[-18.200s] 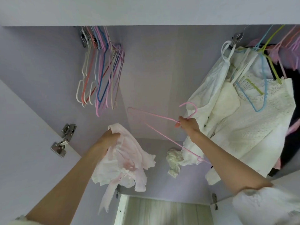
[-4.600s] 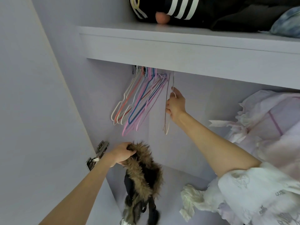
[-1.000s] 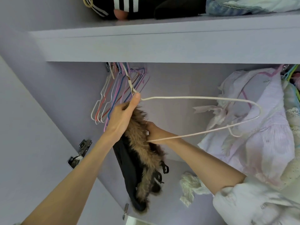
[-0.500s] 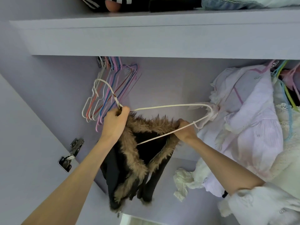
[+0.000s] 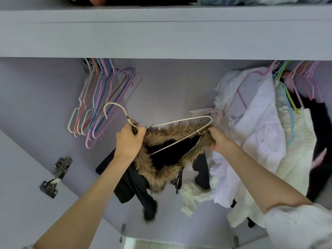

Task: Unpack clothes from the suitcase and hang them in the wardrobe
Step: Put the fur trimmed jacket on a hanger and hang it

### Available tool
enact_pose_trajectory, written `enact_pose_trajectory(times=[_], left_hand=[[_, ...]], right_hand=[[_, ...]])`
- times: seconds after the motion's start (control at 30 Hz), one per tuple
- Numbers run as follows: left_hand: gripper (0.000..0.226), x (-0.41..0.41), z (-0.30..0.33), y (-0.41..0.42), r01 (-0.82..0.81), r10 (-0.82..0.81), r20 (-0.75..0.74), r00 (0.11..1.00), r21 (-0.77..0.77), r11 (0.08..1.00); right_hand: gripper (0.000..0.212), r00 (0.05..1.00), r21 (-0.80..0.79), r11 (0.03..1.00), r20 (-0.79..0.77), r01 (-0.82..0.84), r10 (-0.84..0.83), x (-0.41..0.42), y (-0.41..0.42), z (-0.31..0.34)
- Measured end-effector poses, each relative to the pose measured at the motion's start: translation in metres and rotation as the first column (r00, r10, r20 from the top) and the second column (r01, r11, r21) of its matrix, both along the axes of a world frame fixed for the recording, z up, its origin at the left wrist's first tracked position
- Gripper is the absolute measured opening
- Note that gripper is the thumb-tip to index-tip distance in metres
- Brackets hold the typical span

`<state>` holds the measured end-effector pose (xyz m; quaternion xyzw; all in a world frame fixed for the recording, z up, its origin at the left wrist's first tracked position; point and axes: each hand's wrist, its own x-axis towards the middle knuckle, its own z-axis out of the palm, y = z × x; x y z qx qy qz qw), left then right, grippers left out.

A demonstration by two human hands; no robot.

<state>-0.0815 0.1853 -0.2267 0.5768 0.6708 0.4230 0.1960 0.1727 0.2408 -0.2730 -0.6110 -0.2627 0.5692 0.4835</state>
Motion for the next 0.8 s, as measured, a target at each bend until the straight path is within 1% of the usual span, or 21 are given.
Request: enact_pose_trajectory(times=[0.03,0.1,0.13,0.17,0.23,0.37,0.43,0.5,0.57,0.63,0.7,0.73,0.77,0.8], left_hand=[[0.020,0.002,-0.001,0.002,-0.002,0.002,-0.017,1.000,0.015,1.000],[0.022,0.005,-0.003,0.004,-0.012,0.014,-0.052,0.999,0.049,0.999],[0.023,0.006,-0.004,0.005,-0.020,0.023,-0.060,0.998,0.056,0.998],[0.023,0.008,-0.004,0.005,-0.024,0.028,-0.066,0.997,0.057,0.998],[0.024,0.012,-0.002,0.005,-0.018,0.022,-0.075,0.997,0.052,0.998],[0.021,0.017,0.001,0.005,-0.014,0.016,-0.056,0.998,0.025,1.000],[0.019,0.015,-0.001,0.005,-0.020,0.020,-0.044,0.999,-0.002,1.000],[0.019,0.013,-0.004,0.004,-0.027,0.026,-0.056,0.998,-0.031,0.999],[0.019,0.012,-0.007,0.001,-0.035,0.032,-0.053,0.998,-0.051,0.998],[0.018,0.010,-0.010,-0.003,-0.046,0.044,-0.042,0.998,-0.064,0.997],[0.017,0.009,-0.013,-0.005,-0.064,0.062,-0.023,0.998,-0.075,0.995],[0.017,0.008,-0.014,-0.006,-0.066,0.065,-0.014,0.998,-0.082,0.994],[0.018,0.008,-0.014,-0.006,-0.064,0.063,-0.009,0.998,-0.091,0.994],[0.019,0.008,-0.013,-0.006,-0.061,0.062,0.006,0.998,-0.101,0.993]], right_hand=[[0.022,1.000,0.022,1.000,0.014,0.018,-0.018,0.002,0.003,0.001],[0.016,0.993,0.062,0.998,0.109,0.027,-0.034,0.004,0.007,0.001],[0.016,0.986,0.070,0.997,0.161,0.022,-0.033,0.005,0.007,0.001],[0.016,0.984,0.071,0.997,0.174,0.032,-0.044,0.006,0.006,0.000],[0.013,0.991,0.052,0.996,0.111,0.067,-0.072,0.009,0.007,-0.001],[0.016,0.998,-0.011,0.999,-0.043,0.042,-0.043,0.011,0.006,0.010],[0.025,0.996,-0.053,0.997,-0.074,0.054,-0.058,0.015,0.009,0.013],[0.029,0.995,-0.063,0.996,-0.070,0.066,-0.070,0.016,0.013,0.014],[0.025,0.998,-0.071,0.996,-0.012,0.062,-0.063,0.014,0.013,0.013],[0.019,0.990,-0.023,0.992,0.069,0.123,-0.121,0.014,0.017,0.009],[0.020,0.977,0.033,0.985,0.130,0.168,-0.171,0.016,0.023,0.006],[0.015,0.977,0.038,0.987,0.145,0.155,-0.159,0.015,0.024,0.008],[0.012,0.983,0.015,0.994,0.144,0.111,-0.112,0.014,0.024,0.011],[0.014,0.989,-0.026,0.998,0.138,0.059,-0.055,0.014,0.023,0.015]])
